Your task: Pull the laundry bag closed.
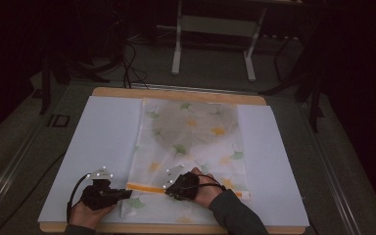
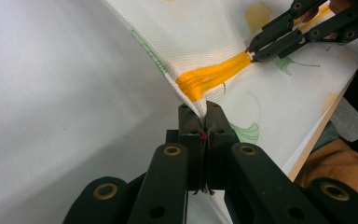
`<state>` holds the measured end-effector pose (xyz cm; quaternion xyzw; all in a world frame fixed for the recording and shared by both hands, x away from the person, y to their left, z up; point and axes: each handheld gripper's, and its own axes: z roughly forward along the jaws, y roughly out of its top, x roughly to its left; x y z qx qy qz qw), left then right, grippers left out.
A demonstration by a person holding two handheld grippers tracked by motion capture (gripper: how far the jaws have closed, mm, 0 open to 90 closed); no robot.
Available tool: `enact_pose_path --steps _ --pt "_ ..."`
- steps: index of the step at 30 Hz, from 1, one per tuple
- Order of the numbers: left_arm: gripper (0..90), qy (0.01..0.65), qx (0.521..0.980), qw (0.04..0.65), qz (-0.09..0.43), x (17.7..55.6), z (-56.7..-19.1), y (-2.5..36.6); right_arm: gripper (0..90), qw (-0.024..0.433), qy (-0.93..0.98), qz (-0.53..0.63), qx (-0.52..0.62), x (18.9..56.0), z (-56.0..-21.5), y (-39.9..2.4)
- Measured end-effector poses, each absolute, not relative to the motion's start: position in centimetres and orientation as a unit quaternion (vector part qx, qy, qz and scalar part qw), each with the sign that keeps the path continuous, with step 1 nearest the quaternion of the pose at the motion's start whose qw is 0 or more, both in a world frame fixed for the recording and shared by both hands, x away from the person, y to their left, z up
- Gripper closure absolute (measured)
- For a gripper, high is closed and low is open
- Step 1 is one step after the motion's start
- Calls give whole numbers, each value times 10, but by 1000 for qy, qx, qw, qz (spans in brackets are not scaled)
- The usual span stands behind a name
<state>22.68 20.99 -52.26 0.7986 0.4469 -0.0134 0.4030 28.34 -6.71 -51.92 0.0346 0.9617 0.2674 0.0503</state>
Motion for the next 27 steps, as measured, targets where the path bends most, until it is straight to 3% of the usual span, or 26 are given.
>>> enact_pose_path --steps 27 --pt "884 448 798 404 -13 227 -522 211 853 54 963 259 43 283 -518 -89"
